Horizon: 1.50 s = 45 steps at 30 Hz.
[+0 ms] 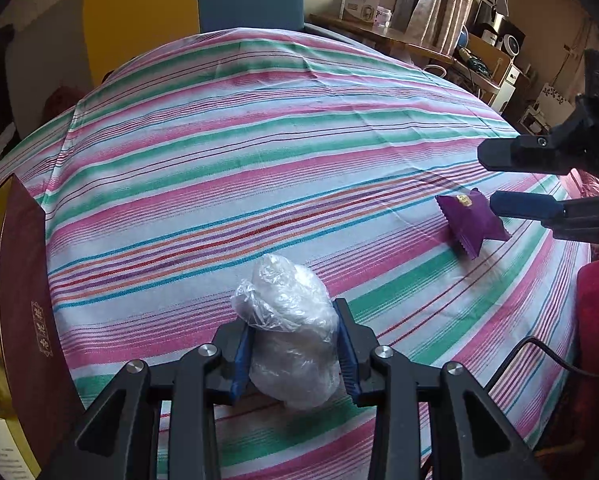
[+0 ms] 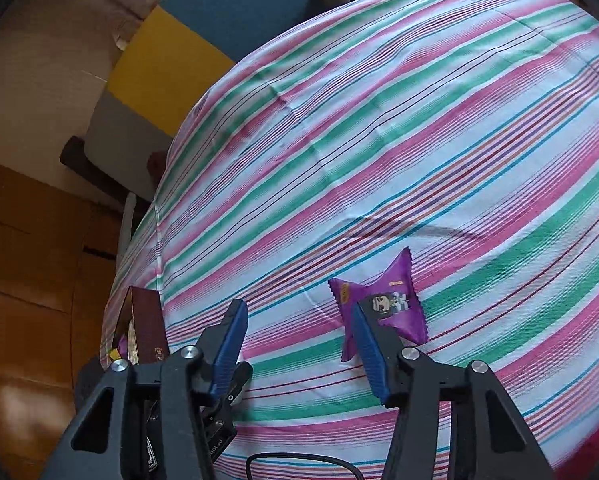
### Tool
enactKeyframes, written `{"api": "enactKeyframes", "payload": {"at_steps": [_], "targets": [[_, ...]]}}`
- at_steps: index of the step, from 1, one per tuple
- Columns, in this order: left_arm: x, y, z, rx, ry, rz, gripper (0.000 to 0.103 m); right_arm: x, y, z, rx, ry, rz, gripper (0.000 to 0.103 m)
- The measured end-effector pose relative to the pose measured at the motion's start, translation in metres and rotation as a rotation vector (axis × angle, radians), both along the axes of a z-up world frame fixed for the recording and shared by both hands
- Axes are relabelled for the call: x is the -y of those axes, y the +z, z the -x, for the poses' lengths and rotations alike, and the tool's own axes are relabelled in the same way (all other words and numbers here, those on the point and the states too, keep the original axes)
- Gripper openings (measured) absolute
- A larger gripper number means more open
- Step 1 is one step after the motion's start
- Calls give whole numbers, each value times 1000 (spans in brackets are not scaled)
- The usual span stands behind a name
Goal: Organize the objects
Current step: 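Grasp the clear plastic bag with the left tool while the right approaches the purple candy, then lift the plastic bag with the left tool while the right grasps the purple candy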
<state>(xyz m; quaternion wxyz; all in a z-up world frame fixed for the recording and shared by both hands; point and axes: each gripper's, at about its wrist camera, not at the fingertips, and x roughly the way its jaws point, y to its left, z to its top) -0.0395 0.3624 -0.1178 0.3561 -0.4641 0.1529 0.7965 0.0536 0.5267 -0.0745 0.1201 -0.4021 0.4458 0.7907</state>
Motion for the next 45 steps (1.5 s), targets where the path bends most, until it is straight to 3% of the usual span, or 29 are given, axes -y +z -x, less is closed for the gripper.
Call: {"api": "enactKeyframes", "payload": {"at_steps": [6, 10, 18, 20, 23, 28, 45], "targets": [[1, 0, -3, -27, -12, -7, 37, 11, -7, 14, -15, 133, 74, 55], [6, -1, -7, -49, -18, -23, 37, 27, -16, 26, 88, 207, 23, 55], [7, -2, -11, -68, -28, -39, 37, 7, -34, 21, 220, 77, -9, 56], [5, -3, -12, -74, -27, -43, 37, -3, -34, 17, 239, 8, -29, 68], [5, -2, -12, -75, -24, -47, 37, -25, -32, 1, 194, -127, -10, 86], [7, -3, -12, -71, -24, -57, 37, -45, -31, -19, 130, -264, 41, 86], [9, -3, -12, -72, -23, -73, 37, -30, -19, 6, 173, -145, -137, 86]]}}
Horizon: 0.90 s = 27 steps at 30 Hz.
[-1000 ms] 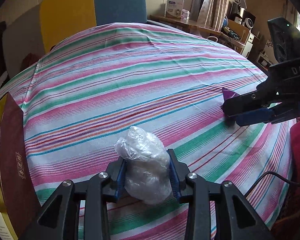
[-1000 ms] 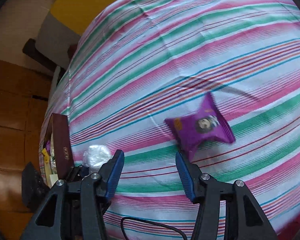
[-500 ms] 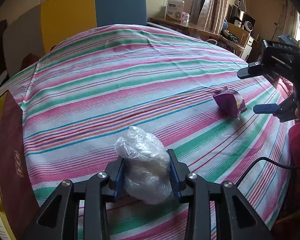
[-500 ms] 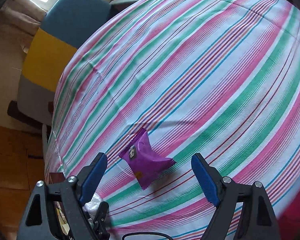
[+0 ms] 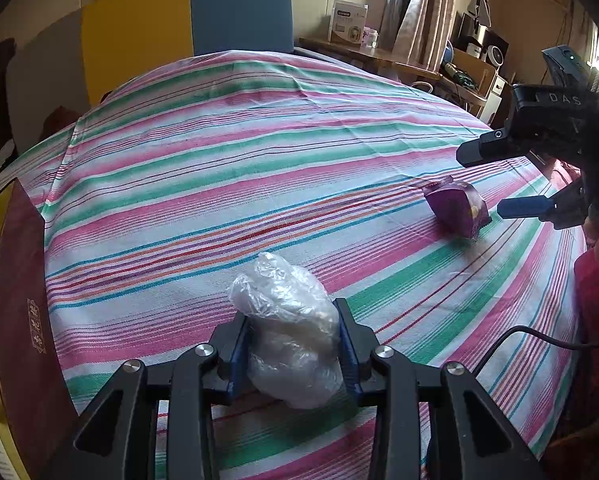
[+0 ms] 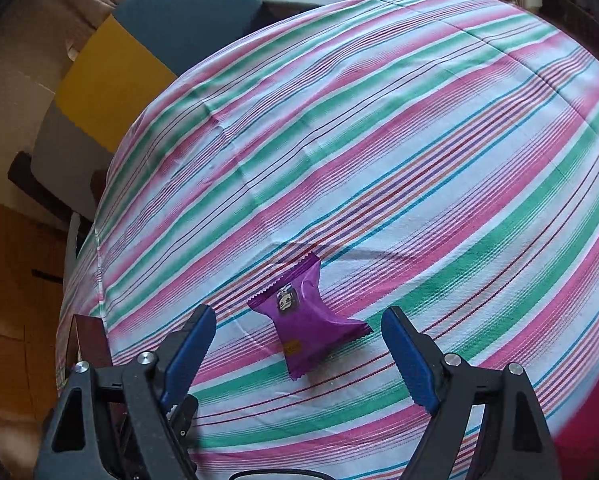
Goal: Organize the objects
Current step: 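Lift the plastic bag with the left tool while the right grasps the purple candy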
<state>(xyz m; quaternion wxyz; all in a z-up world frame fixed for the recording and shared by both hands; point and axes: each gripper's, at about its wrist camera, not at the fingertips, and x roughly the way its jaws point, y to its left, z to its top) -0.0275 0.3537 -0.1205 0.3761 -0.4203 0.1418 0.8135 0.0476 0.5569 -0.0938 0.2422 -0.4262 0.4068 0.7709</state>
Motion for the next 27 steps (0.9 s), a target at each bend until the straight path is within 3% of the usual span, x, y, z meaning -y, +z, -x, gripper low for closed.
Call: {"api": "enactKeyframes", "payload": {"at_steps": [11, 20, 21, 22, 23, 24, 27], "targets": [[0, 0, 0, 3, -1, -2, 37, 13, -1, 26, 82, 110, -153, 86], [-1, 0, 2, 2, -1, -2, 37, 20, -13, 40, 201, 196, -258, 84], [0, 0, 2, 2, -1, -2, 37, 20, -14, 40, 214, 203, -269, 82], [0, 1, 2, 3, -1, -2, 37, 20, -17, 42, 237, 213, -279, 68], [0, 1, 2, 3, -1, -2, 37, 20, -22, 42, 271, 225, -277, 38], [0, 1, 2, 4, -1, -3, 37, 19, -25, 43, 290, 235, -271, 32], [0, 1, 1, 5, 0, -5, 37, 17, -26, 45, 291, 243, -263, 31]]}}
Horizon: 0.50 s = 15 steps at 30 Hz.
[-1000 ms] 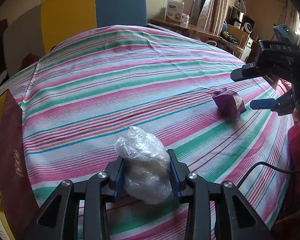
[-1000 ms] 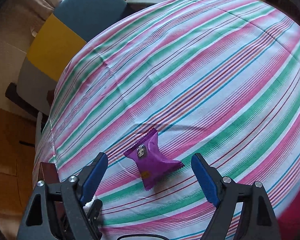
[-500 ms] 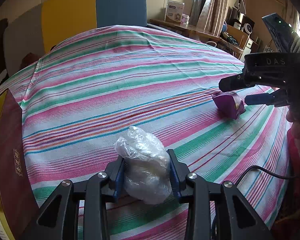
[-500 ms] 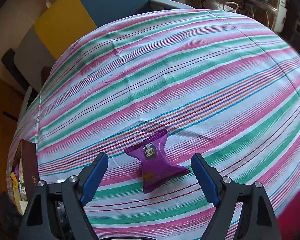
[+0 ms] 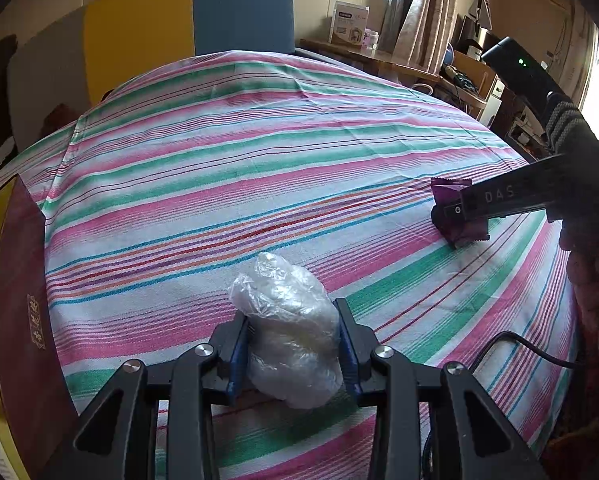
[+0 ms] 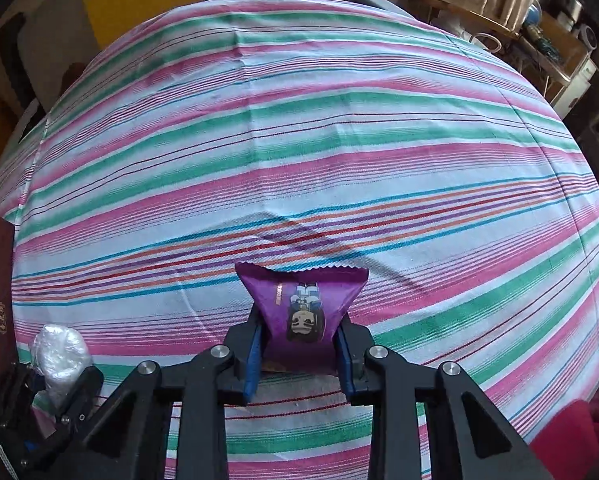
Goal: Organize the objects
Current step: 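Lift the plastic bag with the left tool while the right grasps the purple candy, then carry the plastic bag into the tray and release it with the left tool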
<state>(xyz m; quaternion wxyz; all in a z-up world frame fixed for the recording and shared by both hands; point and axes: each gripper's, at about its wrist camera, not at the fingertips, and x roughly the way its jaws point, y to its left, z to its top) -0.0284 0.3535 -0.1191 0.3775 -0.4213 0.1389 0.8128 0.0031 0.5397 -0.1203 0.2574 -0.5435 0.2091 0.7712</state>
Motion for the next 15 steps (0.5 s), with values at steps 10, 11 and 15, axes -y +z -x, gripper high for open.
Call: {"api": "enactKeyframes", "payload": {"at_steps": [10, 11, 15], "targets": [[0, 0, -1, 1, -4, 7, 37, -13, -7, -9, -33, -31, 34, 33], [-1, 1, -1, -4, -5, 17, 37, -13, -7, -9, -31, -25, 29, 33], [-3, 7, -7, -17, -7, 50, 36, -12, -7, -7, -11, 6, -7, 33]]}}
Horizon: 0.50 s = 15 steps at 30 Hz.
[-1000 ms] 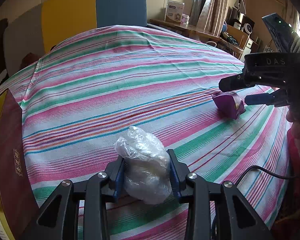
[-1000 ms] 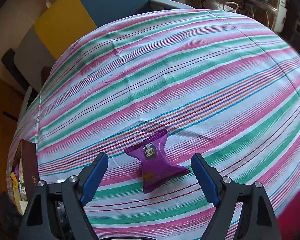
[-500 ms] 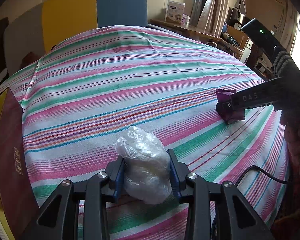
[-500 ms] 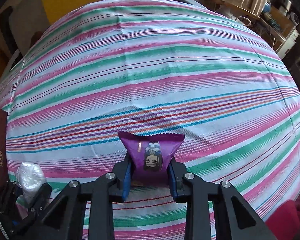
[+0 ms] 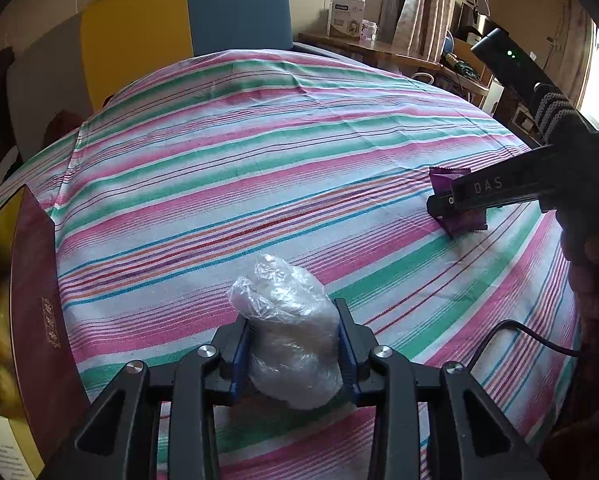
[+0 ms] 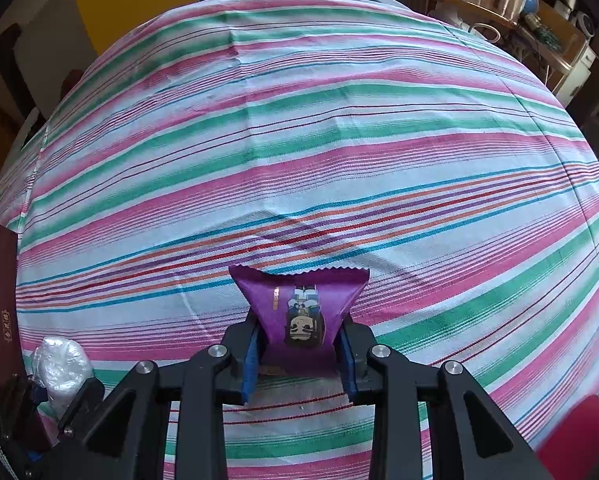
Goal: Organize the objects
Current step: 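Carry the plastic bag into the tray and release it with the left tool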
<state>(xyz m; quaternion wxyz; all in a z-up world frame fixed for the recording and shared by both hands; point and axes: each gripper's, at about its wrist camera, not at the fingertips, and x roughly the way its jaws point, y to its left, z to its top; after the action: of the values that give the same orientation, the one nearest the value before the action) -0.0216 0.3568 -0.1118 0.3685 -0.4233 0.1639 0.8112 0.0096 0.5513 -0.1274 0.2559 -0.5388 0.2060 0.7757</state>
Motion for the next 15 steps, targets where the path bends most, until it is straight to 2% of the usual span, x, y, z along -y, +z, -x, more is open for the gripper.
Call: {"api": "enactKeyframes", "payload": {"at_steps": [10, 15], "targets": [[33, 65, -19, -86, 23, -115, 36, 4, -2, 2, 22, 39, -53, 33], [57, 88, -26, -116, 55, -147, 36, 13, -2, 7, 24, 54, -75, 34]]}}
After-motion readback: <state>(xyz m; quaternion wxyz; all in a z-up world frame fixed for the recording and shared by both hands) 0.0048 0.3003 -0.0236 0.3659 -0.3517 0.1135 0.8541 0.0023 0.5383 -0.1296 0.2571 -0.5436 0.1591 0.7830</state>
